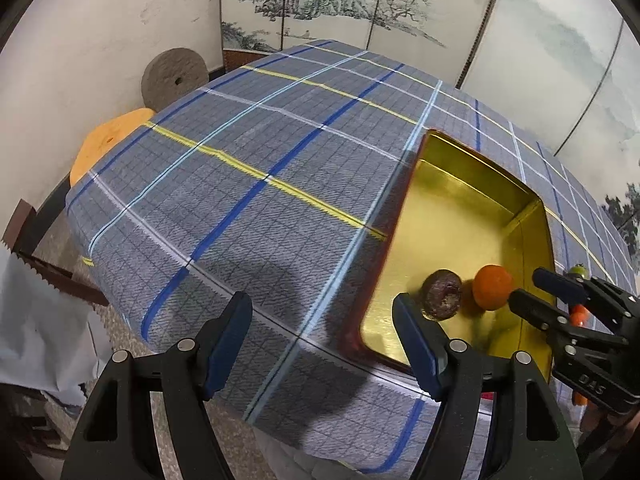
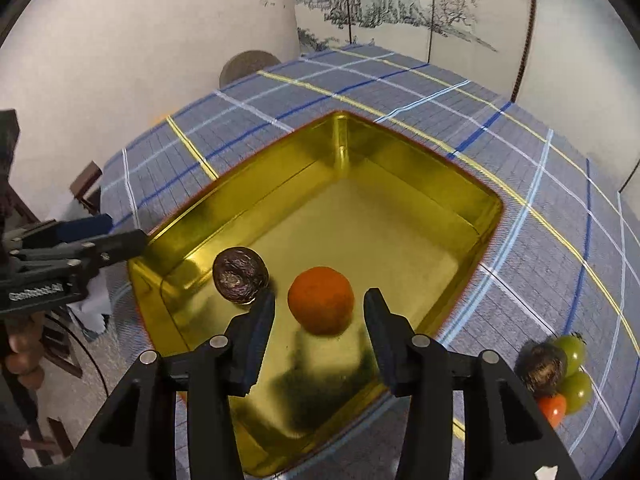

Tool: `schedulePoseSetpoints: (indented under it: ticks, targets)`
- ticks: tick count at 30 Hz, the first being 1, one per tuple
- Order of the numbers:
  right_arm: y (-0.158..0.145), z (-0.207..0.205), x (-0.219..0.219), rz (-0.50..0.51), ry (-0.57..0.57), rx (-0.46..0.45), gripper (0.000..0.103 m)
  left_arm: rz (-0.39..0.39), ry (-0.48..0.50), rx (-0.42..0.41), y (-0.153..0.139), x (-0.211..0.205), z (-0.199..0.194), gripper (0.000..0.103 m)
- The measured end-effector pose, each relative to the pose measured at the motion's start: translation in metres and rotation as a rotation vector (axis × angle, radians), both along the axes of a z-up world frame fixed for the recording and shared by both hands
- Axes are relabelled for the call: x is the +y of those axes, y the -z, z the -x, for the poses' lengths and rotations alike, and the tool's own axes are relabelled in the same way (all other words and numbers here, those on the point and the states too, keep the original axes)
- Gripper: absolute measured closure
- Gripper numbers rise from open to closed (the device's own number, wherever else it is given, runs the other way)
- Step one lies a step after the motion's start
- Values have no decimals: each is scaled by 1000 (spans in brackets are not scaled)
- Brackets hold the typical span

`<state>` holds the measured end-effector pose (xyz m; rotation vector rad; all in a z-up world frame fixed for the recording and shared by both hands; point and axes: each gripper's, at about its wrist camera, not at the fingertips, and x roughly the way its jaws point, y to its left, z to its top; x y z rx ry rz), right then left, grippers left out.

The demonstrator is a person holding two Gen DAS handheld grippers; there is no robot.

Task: Organize fruits
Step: 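Carry the large orange into the gold tin and open the right gripper, then move the right gripper to another dark brown fruit and grasp it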

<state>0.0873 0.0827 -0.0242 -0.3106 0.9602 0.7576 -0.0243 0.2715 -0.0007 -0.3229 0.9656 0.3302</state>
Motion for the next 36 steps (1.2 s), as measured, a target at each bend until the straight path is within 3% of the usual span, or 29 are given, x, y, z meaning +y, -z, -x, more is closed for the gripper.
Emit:
schedulePoseSetpoints:
  ticks: [7,17,27,36]
  targets:
    - [-22,18,-35,-32,34,-27,57,-26,72,-15,-6,-30,-8,30]
    - [-32,41,-126,48,163,-53,57,-14,224,-28,-9,-90,-22,30]
    - [-18,71,-244,64,403,9,57,-7,390,-9,-4,-161,-31,30]
    - [7,78,-263,76,389,44,59,-3,501,23,4,-210,-29,30]
